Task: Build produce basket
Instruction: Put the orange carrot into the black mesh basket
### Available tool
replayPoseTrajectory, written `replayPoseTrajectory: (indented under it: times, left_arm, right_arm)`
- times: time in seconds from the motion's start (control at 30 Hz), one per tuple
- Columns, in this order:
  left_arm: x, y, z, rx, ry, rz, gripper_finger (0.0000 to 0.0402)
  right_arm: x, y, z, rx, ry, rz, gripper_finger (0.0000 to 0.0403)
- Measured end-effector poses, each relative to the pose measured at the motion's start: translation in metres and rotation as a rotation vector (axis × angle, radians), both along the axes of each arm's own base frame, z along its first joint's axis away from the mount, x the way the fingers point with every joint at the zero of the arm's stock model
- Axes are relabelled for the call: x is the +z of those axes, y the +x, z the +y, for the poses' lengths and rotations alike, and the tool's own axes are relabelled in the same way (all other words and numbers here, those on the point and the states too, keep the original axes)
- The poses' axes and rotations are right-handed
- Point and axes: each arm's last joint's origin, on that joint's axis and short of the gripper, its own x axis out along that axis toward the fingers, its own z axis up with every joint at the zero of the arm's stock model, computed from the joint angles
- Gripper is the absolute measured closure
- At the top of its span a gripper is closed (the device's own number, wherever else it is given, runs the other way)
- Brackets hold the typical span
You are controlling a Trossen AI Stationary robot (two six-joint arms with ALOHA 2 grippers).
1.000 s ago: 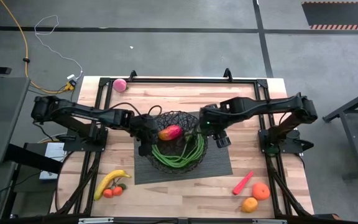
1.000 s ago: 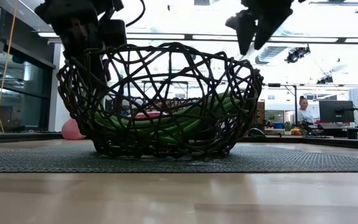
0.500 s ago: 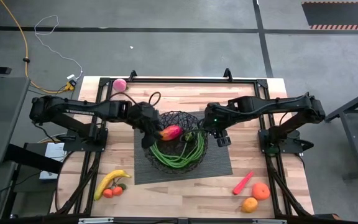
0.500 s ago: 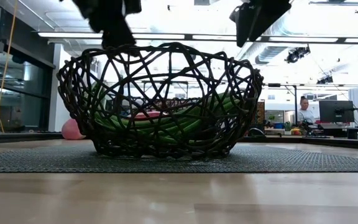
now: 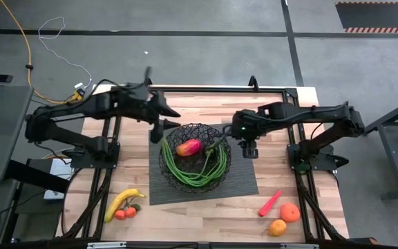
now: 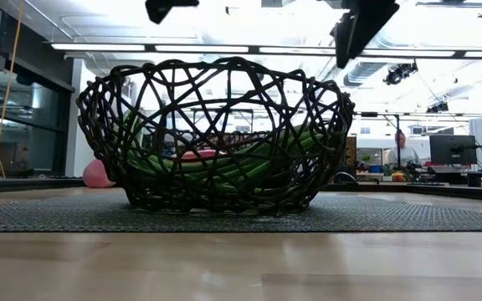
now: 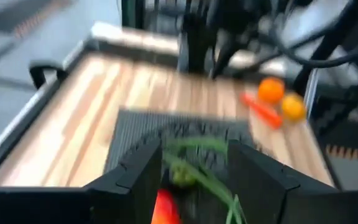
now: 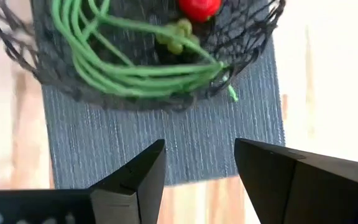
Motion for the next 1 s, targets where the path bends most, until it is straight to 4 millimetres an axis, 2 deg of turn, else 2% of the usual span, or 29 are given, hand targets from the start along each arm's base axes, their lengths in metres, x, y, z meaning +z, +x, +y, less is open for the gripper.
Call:
replayPoseTrajectory:
  times: [0.1,0.27,0.43,0.57,0.7,1.0]
  left_arm:
    - [-0.003,-0.016,-0.004,0.022,0.001,-0.136,0.0229]
    - [-0.020,-0.044,-0.013,0.043,-0.028,-0.332,0.0229]
    - [-0.039,-0.064,-0.018,0.089,-0.050,-0.513,0.0229]
    - [-0.059,-0.071,-0.018,0.161,-0.060,-0.553,0.0229]
    - [-0.065,-0.073,-0.019,0.160,-0.057,-0.565,0.0229]
    - [-0.065,-0.073,-0.019,0.161,-0.057,-0.565,0.0229]
  right_arm:
    - [-0.006,-0.016,0.001,-0.062,0.033,-0.100,0.0231]
    - [-0.033,-0.042,0.005,-0.200,0.151,-0.377,0.0231]
    - [-0.049,-0.048,0.006,-0.266,0.266,-0.719,0.0231]
    - [-0.052,-0.046,0.005,-0.258,0.283,-0.916,0.0231]
    - [-0.048,-0.045,0.004,-0.265,0.283,-0.985,0.0231]
    - [-0.046,-0.044,0.003,-0.269,0.280,-1.001,0.0231]
